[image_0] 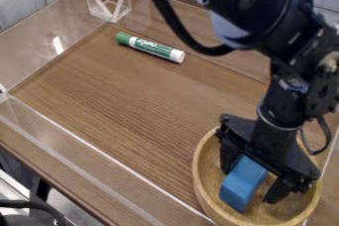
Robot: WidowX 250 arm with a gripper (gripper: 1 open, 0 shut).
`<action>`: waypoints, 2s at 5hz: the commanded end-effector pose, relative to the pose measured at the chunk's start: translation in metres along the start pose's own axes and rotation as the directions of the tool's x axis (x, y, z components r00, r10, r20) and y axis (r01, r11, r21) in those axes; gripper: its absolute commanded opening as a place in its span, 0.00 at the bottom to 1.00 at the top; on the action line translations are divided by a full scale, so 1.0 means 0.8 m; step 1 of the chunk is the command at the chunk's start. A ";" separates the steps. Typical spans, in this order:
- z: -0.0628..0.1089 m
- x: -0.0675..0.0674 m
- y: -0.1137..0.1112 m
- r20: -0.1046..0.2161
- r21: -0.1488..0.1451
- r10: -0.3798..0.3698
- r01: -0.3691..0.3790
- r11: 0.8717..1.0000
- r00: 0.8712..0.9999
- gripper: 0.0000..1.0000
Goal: Remove the blue block from inside the brown bowl and put it on the table
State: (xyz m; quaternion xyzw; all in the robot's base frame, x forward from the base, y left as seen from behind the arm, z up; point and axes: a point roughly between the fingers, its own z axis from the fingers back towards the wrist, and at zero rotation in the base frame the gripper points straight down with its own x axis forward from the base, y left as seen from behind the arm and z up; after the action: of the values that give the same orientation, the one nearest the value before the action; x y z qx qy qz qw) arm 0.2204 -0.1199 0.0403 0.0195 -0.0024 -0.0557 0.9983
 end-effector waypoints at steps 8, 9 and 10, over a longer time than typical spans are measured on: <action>0.117 0.003 0.051 0.060 0.060 0.031 -0.034 0.998 0.998 0.00; 0.137 0.002 0.079 0.076 0.075 0.053 -0.058 0.995 0.996 0.00; 0.139 0.000 0.104 0.085 0.086 0.061 -0.068 0.994 0.994 0.00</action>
State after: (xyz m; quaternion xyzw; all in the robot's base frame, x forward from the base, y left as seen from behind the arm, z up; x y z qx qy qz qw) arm 0.2245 -0.0416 0.1424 0.0650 -0.0199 -0.0217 0.9974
